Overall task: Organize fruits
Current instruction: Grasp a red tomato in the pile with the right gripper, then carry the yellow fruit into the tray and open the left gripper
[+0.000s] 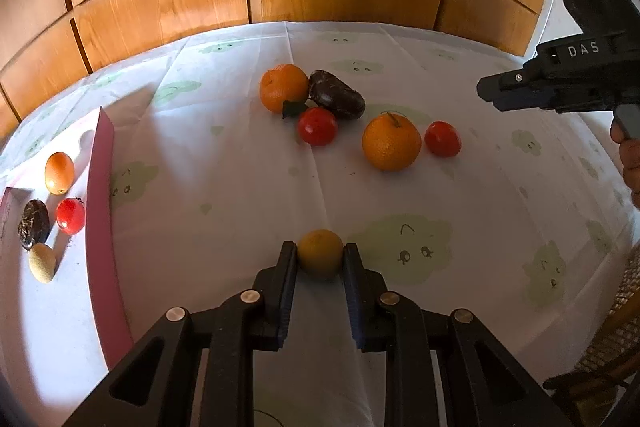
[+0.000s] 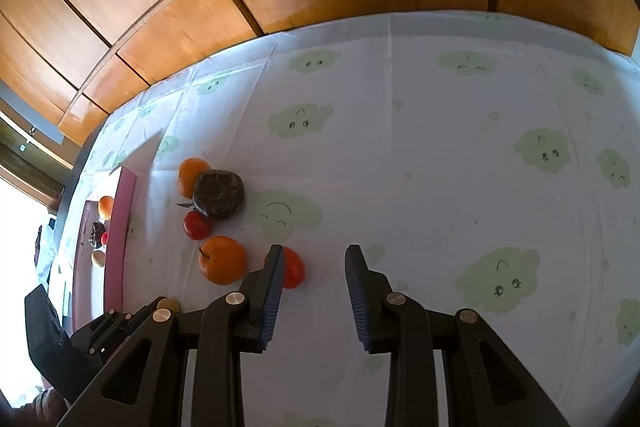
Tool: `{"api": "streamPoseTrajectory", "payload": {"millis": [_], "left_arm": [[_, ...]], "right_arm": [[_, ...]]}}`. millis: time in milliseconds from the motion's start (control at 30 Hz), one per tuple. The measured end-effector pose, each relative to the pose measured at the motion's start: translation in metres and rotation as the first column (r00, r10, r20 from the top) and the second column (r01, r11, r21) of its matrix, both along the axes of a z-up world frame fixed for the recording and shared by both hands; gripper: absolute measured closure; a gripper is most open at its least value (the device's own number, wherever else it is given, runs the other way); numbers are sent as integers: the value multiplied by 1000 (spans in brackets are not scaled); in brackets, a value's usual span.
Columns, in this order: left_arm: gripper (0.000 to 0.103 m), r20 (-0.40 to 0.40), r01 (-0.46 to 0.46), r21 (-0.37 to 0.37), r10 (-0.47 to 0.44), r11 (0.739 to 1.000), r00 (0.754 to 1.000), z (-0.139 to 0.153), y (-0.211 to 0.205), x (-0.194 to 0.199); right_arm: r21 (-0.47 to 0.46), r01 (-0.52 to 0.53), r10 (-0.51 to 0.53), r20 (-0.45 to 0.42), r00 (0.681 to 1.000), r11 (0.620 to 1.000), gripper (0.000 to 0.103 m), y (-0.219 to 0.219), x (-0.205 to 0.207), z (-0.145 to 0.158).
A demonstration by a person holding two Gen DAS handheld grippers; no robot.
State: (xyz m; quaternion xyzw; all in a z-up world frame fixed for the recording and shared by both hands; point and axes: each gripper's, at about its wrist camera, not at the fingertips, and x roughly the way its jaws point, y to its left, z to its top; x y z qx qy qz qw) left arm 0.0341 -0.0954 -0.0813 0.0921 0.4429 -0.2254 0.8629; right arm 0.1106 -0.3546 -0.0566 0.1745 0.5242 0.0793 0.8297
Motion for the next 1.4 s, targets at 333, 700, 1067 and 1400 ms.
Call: {"api": "streamPoseTrajectory", "payload": {"millis": [333,700,1067,1400], "left_arm": [[80,26,-3,-6,3,1000,1000,0,1,-2],[80,18,2,-24,-2,1000,1000,-1,5,-1],[80,20,0,-33,1,999,1000,0,6,-2],[80,-4,-15,-31,14,999,1000,1,4,1]], "right_arm": [[-1,-125,125,12,992,992,72,25,1,-3],[-314,-323,334,-22,942,893,67,68,-6,-20],[-370,-323,341,-15,940,871,77,75,6,-32],[-311,-298,299,-46,953,902,77,65,10,-33]]}}
